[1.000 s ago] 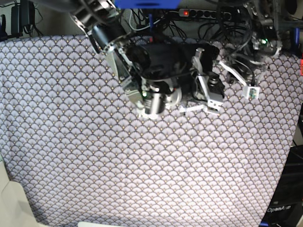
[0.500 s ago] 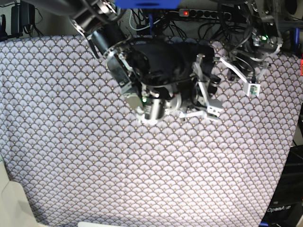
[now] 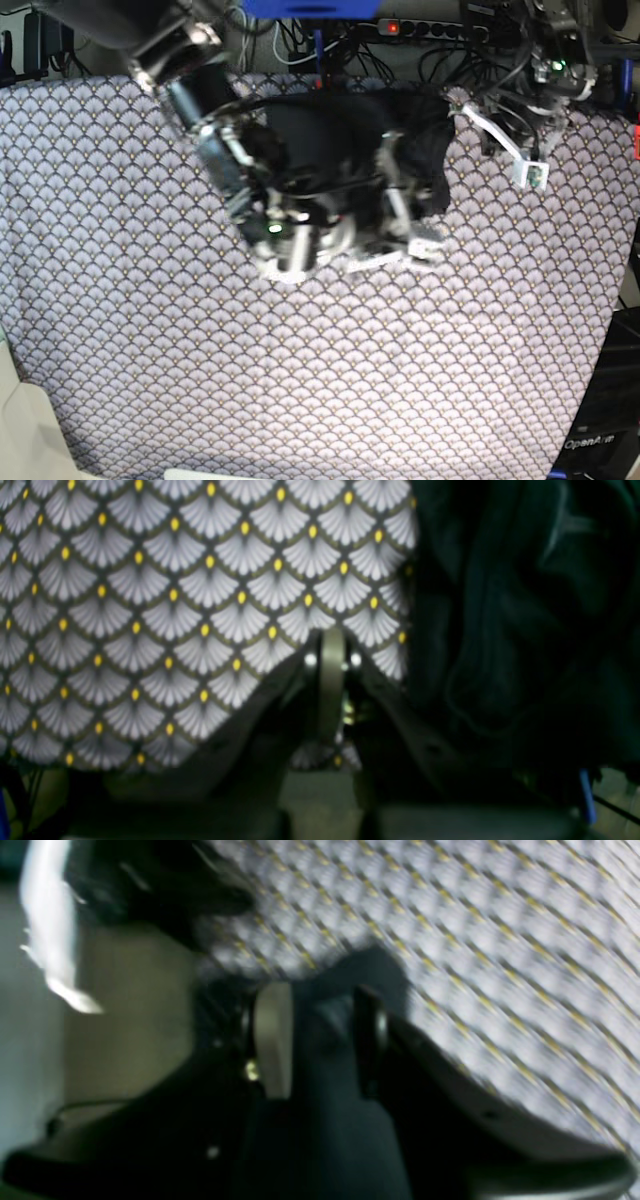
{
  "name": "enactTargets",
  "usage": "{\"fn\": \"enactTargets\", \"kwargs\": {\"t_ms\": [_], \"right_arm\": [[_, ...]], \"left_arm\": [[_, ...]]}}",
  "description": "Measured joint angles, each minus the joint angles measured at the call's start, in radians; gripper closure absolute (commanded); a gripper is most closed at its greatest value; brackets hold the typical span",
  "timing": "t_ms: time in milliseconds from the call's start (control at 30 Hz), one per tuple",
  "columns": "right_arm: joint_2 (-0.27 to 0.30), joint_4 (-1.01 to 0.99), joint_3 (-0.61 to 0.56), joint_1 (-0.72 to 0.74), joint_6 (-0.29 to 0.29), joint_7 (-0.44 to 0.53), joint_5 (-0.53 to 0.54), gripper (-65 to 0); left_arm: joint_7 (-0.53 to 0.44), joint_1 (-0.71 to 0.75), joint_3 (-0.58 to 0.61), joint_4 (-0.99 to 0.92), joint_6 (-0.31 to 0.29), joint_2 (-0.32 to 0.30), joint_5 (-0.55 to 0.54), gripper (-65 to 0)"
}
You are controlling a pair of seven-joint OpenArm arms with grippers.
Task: Fold the T-shirt properly
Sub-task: 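Open the right gripper and withdraw it from the folded bundle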
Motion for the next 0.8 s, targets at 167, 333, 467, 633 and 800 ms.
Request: {"fn": "enactTargets", "kwargs": {"t_ms": [167,333,467,633,800], "right_arm": [[0.159,0.143,0.045,0.021,0.000,-0.010,0.011,-1.1],[0.312,0.169,0.172,-0.007,0.000,-0.010,0.007,0.0],[0.387,0.169,0.270,-0.085,0.000,0.029,0.008,0.0],[0.397,0.169,0.331,-0.180,0.000,0.072,0.010,0.0],[0.397,0.169,0.332,-0.232,0.000,0.106,0.010,0.0]], "left_arm": [[0.003,0.077,0.001,0.016,-0.003,-0.057,-0.003,0.0],[0.002,0.176,0.001,0.017,-0.003,-0.094,-0.003,0.0],[0.003,0.232,0.035,0.017,-0.003,-0.108,-0.003,0.0],[0.000,0.247,0.133,0.017,-0.011,-0.102,-0.010,0.0],[0.002,0.216,0.217,0.026,0.004,-0.098,-0.008,0.0]]}}
